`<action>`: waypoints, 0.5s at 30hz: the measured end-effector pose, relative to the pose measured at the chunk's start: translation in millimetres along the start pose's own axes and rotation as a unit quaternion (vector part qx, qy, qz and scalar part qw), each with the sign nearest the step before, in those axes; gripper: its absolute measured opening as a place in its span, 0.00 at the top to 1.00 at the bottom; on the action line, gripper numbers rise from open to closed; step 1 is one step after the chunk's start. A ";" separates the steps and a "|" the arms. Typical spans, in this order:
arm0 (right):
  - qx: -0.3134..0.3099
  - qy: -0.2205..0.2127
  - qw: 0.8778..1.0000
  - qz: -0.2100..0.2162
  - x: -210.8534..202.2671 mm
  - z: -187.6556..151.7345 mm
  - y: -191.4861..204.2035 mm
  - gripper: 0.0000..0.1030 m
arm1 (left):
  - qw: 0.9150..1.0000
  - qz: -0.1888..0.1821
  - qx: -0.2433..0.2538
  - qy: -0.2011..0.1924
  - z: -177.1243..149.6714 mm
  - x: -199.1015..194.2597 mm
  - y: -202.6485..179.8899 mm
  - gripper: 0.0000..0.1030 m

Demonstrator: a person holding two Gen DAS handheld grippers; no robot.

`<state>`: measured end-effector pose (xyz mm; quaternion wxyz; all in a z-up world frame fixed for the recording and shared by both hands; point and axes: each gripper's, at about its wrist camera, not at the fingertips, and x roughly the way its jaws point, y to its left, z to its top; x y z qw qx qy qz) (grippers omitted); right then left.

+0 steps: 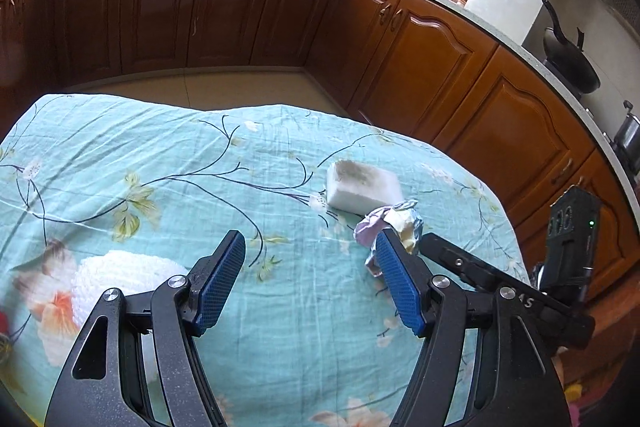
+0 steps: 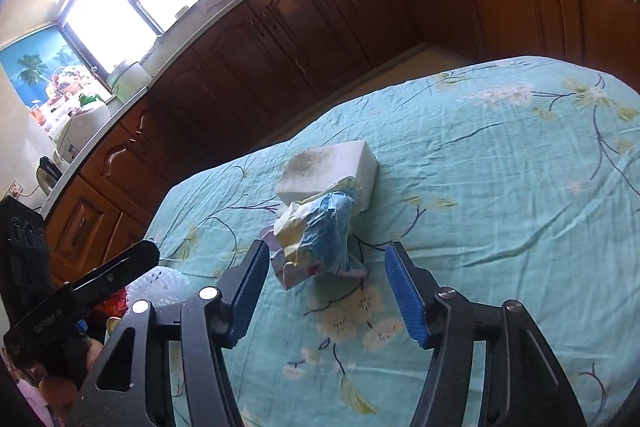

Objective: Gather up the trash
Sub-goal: 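Grasp the crumpled blue-white paper with the right tool while the left tool grasps the white sponge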

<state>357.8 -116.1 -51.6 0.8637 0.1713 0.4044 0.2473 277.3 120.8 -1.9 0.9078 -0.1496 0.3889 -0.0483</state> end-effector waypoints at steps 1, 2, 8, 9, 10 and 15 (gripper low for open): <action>0.003 0.002 1.000 0.003 6.5 2.0 -1.2 0.45 | 1.000 0.002 0.001 0.002 2.9 3.5 -1.6 0.33; 0.007 0.006 1.000 0.009 12.1 3.5 -2.8 0.50 | 1.000 0.001 0.003 0.004 5.2 7.0 -3.5 0.33; 0.003 -0.003 1.000 0.016 -10.9 -4.5 -7.4 0.87 | 0.999 0.006 0.036 0.027 12.9 37.5 -27.3 0.27; 0.008 -0.007 1.000 0.022 -21.5 -8.2 -12.3 0.87 | 0.999 0.007 0.041 0.031 13.5 44.1 -32.4 0.26; 0.013 -0.013 1.000 0.023 -32.1 -12.2 -17.1 0.87 | 0.998 0.007 0.047 0.036 13.9 50.8 -37.9 0.26; 0.032 -0.030 0.999 0.011 -78.7 -33.9 -43.9 0.87 | 0.996 0.017 0.078 0.046 16.0 83.5 -66.2 0.21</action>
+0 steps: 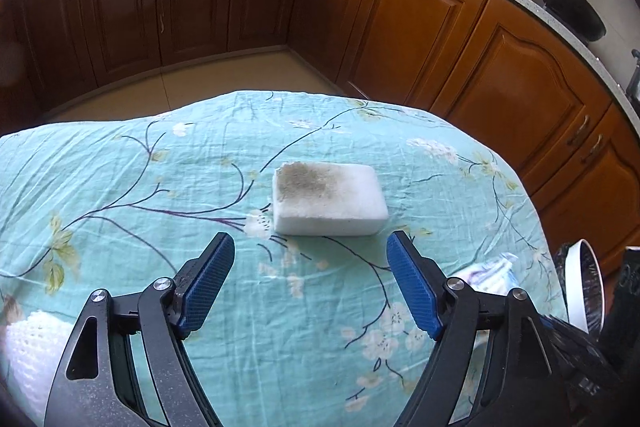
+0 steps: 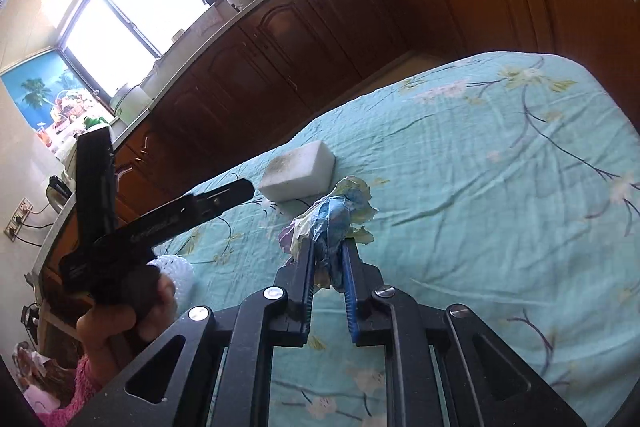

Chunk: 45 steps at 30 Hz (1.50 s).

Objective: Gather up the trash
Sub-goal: 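Grasp the crumpled blue-white paper with the right tool while the left tool grasps the white sponge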

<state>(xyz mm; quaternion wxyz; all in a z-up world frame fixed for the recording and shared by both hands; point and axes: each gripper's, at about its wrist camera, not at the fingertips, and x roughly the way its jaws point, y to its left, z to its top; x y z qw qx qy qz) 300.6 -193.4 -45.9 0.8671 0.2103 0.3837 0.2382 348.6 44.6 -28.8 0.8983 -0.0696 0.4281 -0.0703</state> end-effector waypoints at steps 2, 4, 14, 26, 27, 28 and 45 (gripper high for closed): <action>0.007 -0.004 1.000 -0.007 -16.6 -6.7 -10.6 0.87 | 1.000 0.010 0.011 0.003 5.0 12.1 -8.5 0.17; 0.012 -0.007 1.000 -0.012 -28.4 -11.4 -18.1 0.87 | 1.000 0.020 0.013 0.009 9.7 24.8 -14.0 0.16; 0.017 -0.017 1.000 -0.014 -58.2 -24.5 -18.3 0.87 | 0.999 0.050 0.012 0.020 10.0 53.0 -32.1 0.17; 0.033 -0.045 0.998 -0.037 -103.1 -43.5 -41.8 0.87 | 0.998 -0.055 0.024 -0.002 -29.0 -19.3 -40.4 0.73; 0.033 -0.046 0.998 -0.040 -105.7 -44.6 -43.4 0.87 | 0.997 -0.065 0.034 0.001 -31.9 -24.2 -45.3 0.73; 0.033 -0.047 0.997 -0.045 -109.3 -46.5 -45.2 0.87 | 0.997 -0.069 0.045 -0.001 -35.0 -30.9 -50.3 0.73; 0.074 -0.052 0.994 -0.059 -125.6 -58.8 -70.8 0.87 | 0.982 0.021 0.185 0.041 -7.3 36.9 -47.5 0.13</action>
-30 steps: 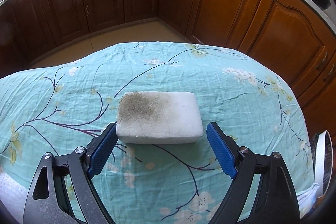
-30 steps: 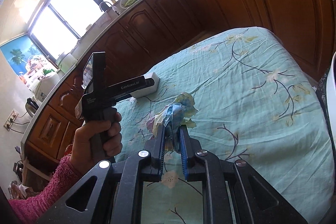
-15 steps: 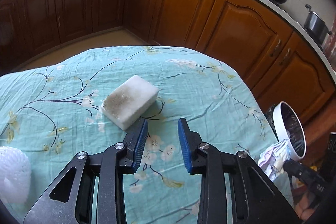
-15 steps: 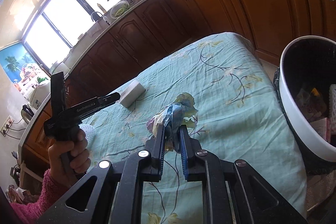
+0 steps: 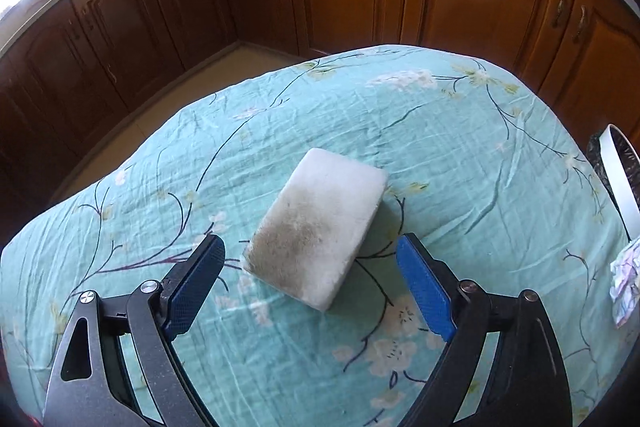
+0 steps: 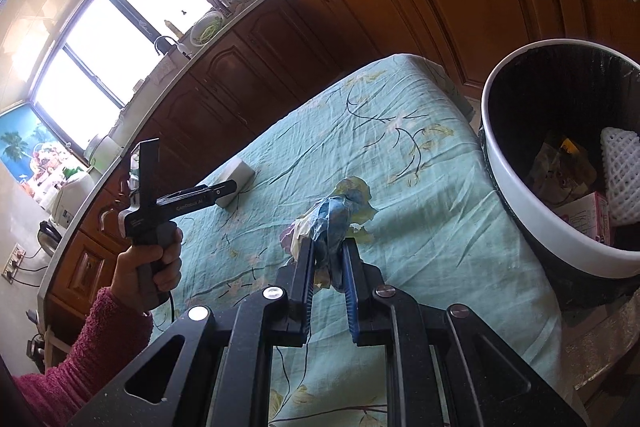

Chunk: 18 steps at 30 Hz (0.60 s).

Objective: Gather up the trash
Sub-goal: 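Grasp the crumpled blue-white paper with the right tool while the left tool grasps the white sponge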

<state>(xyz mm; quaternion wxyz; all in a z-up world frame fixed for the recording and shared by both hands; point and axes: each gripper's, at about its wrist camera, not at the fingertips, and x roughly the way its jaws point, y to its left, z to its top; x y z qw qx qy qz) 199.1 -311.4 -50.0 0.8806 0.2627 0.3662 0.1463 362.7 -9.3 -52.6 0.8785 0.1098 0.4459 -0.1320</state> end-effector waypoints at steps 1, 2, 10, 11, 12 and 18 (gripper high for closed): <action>0.000 0.000 1.000 -0.001 -0.5 0.0 -0.8 0.87 | 1.000 -0.006 -0.003 -0.004 1.1 0.5 1.3 0.13; 0.001 -0.001 1.000 -0.001 -0.8 0.0 -1.5 0.87 | 1.000 -0.012 -0.008 -0.009 1.5 -0.1 1.9 0.17; -0.002 -0.012 1.000 0.002 -13.8 -4.9 -3.4 0.87 | 0.999 -0.031 -0.031 -0.021 -16.6 -27.7 -17.5 0.49; -0.003 -0.015 1.000 0.002 -17.3 -5.4 -3.4 0.87 | 0.998 -0.048 -0.036 -0.027 -21.0 -36.3 -22.1 0.50; -0.004 -0.018 1.000 0.003 -20.9 -5.9 -4.4 0.87 | 0.997 -0.055 -0.038 -0.034 -25.8 -46.1 -28.7 0.50; -0.007 -0.040 0.999 0.003 -47.4 -10.3 -8.4 0.87 | 0.990 -0.108 -0.043 -0.075 -51.2 -105.0 -77.4 0.50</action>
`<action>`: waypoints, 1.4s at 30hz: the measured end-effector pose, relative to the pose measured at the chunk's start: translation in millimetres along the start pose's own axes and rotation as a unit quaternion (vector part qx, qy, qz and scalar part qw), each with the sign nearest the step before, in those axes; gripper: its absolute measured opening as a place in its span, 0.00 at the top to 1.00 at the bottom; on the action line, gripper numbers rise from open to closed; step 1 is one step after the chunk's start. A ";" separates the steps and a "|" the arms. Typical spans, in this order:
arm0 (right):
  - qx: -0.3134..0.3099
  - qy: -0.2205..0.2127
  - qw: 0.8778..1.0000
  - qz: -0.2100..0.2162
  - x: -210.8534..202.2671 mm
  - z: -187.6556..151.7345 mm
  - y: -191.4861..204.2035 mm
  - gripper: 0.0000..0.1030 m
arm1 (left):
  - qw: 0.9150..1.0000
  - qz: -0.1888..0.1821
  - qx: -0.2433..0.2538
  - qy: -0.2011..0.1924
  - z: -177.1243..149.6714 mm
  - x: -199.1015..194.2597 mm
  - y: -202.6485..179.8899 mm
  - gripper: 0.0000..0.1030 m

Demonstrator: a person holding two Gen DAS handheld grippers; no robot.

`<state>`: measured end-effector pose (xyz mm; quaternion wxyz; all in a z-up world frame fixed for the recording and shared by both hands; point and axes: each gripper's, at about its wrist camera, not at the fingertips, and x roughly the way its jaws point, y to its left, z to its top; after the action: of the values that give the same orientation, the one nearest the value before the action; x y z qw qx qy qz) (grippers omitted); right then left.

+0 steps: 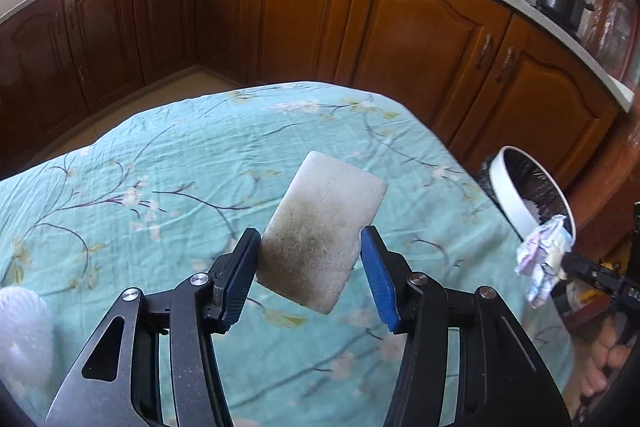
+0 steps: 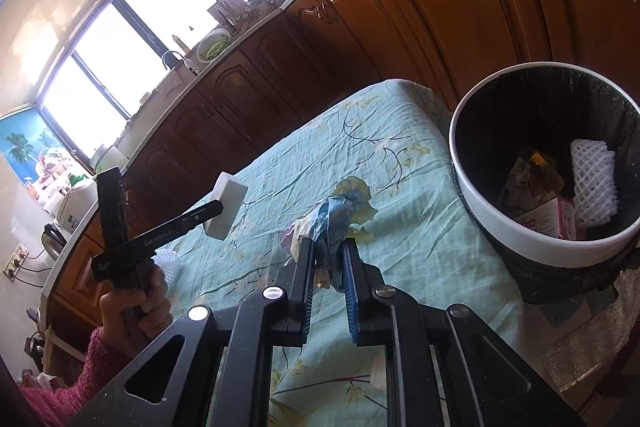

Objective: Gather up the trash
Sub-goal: 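Grasp the crumpled blue-white paper with the right tool while the left tool grasps the white sponge, then carry the sponge and paper over the bin and release both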

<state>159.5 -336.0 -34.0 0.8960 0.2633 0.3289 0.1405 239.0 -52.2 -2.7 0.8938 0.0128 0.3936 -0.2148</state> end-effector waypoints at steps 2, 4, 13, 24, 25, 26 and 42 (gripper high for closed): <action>0.003 -0.008 1.000 -0.005 -9.5 -1.3 -5.7 0.87 | 1.000 -0.020 0.002 -0.010 -7.5 -10.9 -22.2 0.50; 0.007 -0.016 1.000 -0.013 -18.4 -2.9 -12.5 0.87 | 0.999 -0.038 0.001 -0.010 -11.4 -13.5 -42.4 0.50; 0.025 -0.051 0.997 -0.061 -58.4 -11.8 -46.4 0.87 | 0.997 -0.076 0.018 0.002 -24.0 -4.8 -122.5 0.50; 0.051 -0.078 0.992 -0.089 -97.0 -13.0 -83.6 0.87 | 0.995 -0.088 0.047 0.020 -22.7 10.4 -192.0 0.50; 0.051 -0.080 0.991 -0.090 -99.2 -12.1 -85.4 0.87 | 0.995 -0.090 0.049 0.021 -21.8 11.4 -196.3 0.50; 0.051 -0.082 0.991 -0.091 -101.7 -11.7 -87.5 0.87 | 0.994 -0.092 0.051 0.022 -21.0 11.9 -200.6 0.50; 0.062 -0.104 0.988 -0.097 -118.5 -1.7 -108.2 0.87 | 0.994 -0.090 0.065 0.020 -8.0 19.6 -229.5 0.50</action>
<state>78.7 -474.6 -35.0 0.9167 0.2980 0.2661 0.0043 154.7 -266.2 11.5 0.8600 0.0403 0.3962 -0.3191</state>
